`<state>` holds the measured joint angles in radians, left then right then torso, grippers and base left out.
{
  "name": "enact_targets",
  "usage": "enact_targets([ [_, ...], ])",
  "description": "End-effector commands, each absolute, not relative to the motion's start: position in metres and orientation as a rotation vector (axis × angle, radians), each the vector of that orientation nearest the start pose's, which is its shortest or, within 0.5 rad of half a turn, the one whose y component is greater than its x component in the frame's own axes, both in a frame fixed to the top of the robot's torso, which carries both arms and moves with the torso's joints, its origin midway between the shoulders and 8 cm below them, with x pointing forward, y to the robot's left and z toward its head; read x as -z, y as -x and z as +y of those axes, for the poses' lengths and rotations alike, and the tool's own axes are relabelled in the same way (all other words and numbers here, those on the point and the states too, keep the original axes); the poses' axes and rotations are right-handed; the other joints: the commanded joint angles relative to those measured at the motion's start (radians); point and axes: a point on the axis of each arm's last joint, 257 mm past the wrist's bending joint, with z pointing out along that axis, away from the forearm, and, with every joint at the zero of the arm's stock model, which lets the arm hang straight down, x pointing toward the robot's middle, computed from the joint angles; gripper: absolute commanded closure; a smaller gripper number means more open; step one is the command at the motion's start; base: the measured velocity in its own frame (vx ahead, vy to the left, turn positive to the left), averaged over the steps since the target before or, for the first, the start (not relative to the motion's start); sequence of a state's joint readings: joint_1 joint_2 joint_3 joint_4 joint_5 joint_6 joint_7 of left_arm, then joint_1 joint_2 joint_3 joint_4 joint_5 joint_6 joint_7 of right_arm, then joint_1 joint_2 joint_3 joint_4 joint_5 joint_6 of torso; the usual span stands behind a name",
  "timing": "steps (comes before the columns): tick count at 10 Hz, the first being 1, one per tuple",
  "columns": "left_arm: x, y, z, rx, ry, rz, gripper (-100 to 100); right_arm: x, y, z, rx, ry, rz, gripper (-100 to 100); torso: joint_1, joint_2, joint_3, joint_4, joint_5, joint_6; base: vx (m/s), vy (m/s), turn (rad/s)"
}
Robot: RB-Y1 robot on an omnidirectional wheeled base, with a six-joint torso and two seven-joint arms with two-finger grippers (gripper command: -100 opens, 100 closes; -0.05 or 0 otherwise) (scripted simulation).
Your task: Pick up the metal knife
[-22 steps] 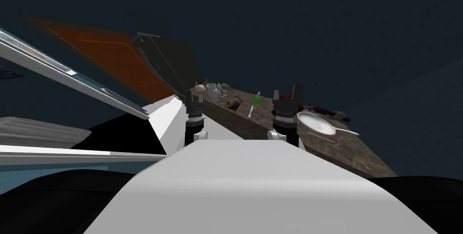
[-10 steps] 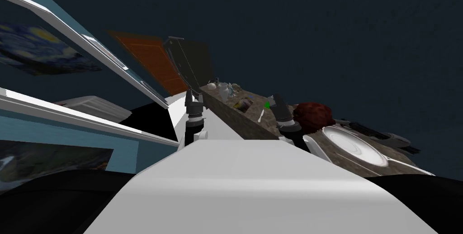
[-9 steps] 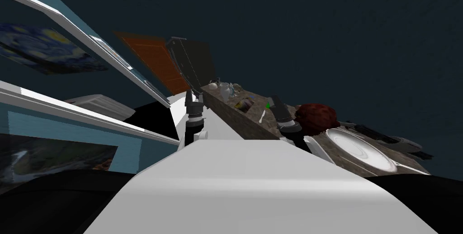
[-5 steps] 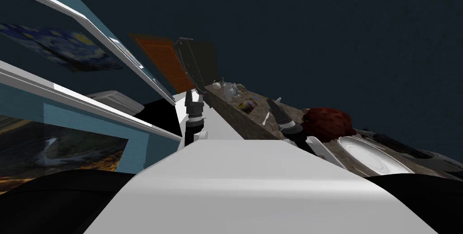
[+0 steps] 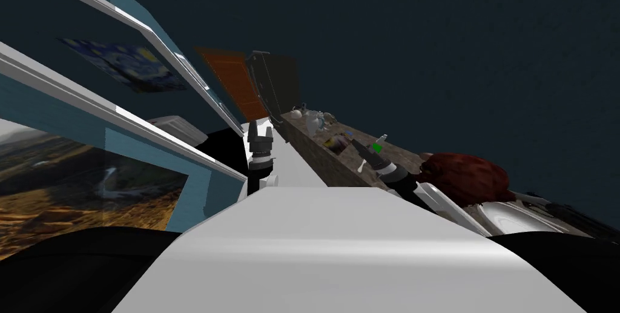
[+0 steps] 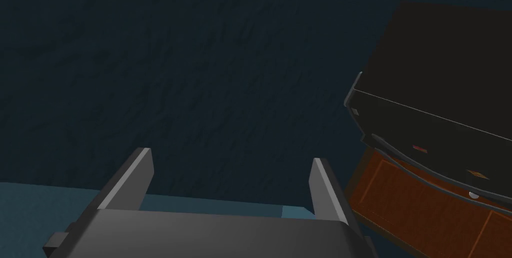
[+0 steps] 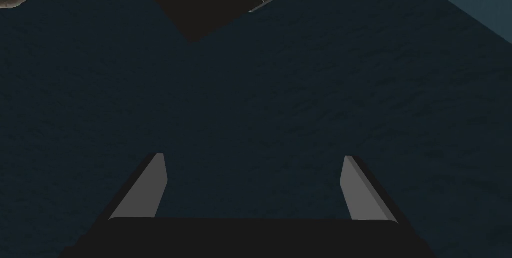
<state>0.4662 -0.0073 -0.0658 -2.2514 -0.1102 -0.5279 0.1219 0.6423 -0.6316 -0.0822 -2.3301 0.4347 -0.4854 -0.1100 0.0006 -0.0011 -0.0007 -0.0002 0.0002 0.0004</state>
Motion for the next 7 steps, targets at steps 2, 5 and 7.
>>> enact_targets([
  [2,-0.027,-0.351,0.24,1.434,0.622,0.626,0,0.066,-0.323,-0.207,-0.918,0.127,1.437,-100,0.0,0.0,0.0,0.0,0.0,-0.001,0.02,0.007,0.177],
  [5,-0.027,-0.351,0.24,1.434,0.622,0.626,0,0.082,-0.32,-0.207,-0.865,0.208,1.506,-100,-0.001,0.0,0.0,0.0,0.0,0.0,0.015,0.0,0.108],
  [7,-0.027,-0.351,0.24,1.434,0.622,0.626,0,0.099,-0.315,-0.208,-0.812,0.291,1.571,-100,0.0,0.0,0.0,0.0,0.0,0.0,0.01,0.0,0.182],
])
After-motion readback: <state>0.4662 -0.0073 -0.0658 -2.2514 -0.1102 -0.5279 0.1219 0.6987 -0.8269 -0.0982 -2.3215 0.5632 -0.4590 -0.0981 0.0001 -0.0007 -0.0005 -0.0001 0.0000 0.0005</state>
